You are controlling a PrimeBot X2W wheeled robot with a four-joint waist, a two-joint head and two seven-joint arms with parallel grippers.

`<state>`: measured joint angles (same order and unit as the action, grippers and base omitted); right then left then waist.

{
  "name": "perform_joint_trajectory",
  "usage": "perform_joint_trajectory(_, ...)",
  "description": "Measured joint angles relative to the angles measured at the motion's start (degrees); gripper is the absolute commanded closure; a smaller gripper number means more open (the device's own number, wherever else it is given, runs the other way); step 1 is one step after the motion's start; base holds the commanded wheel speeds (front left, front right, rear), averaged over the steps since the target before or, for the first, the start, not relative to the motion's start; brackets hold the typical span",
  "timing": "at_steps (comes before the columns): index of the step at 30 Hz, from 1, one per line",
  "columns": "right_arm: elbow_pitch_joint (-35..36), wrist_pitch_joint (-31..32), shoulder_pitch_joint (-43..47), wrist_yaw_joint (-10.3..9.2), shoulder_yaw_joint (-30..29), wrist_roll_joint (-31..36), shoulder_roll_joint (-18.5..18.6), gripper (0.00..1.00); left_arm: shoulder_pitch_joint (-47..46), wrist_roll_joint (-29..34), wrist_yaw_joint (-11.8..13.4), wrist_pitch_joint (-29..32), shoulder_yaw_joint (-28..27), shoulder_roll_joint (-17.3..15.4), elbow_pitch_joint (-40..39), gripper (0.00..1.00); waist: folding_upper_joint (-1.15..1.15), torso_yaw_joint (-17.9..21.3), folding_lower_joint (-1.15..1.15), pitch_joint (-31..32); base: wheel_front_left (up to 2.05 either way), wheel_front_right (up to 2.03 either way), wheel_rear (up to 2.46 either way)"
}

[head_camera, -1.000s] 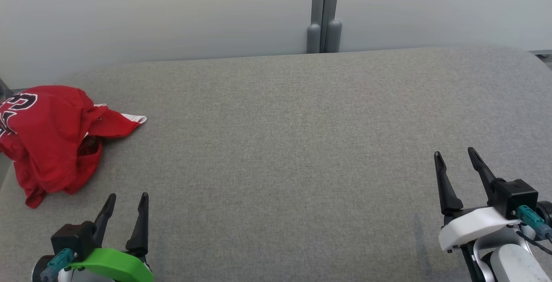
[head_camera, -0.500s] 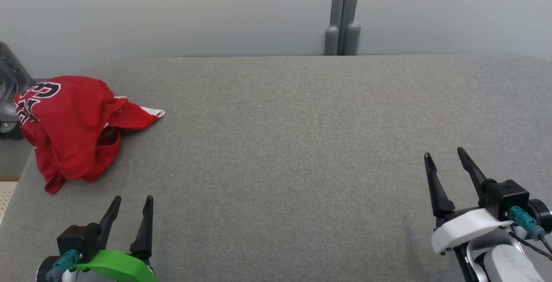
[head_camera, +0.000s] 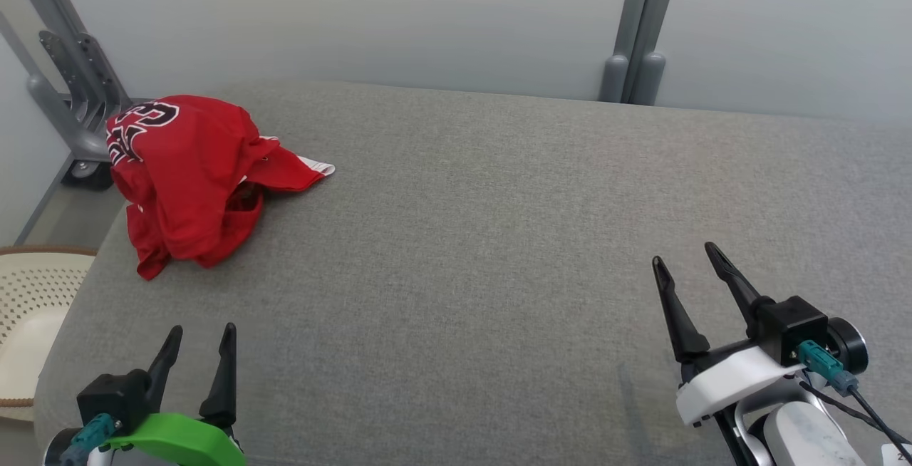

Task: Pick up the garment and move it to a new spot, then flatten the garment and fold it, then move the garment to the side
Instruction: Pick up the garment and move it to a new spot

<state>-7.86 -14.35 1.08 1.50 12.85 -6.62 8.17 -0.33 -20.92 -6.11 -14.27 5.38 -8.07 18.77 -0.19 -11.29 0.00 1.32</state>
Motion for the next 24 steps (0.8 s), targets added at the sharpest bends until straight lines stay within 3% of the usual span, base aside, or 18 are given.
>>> perform_joint_trajectory(7, -0.51, 0.00, -0.74, 0.94, 0.71, 0.32, -0.83, 0.00, 0.01, -0.01, 0.00, 0.00, -2.71, -0.14, -0.01, 0.00, 0.00, -1.58, 0.00, 0.02, 0.00, 0.00, 0.00)
perform_joint_trajectory(20, -0.70, 0.00, -0.93, 1.51, 1.29, 1.19, -0.89, 0.00, -3.14, -1.96, 0.01, 0.04, -5.95, -0.76, -0.29, 0.00, 0.00, 0.05, 0.00, -1.82, 0.00, 0.00, 0.00)
perform_joint_trajectory(24, -0.38, -0.01, -1.96, 1.54, 1.54, 1.74, -0.85, 0.00, -8.12, -3.19, 0.41, 4.22, -7.40, -2.77, 0.98, 0.00, 0.00, 0.64, 0.00, -3.50, 0.00, 0.00, 0.00)
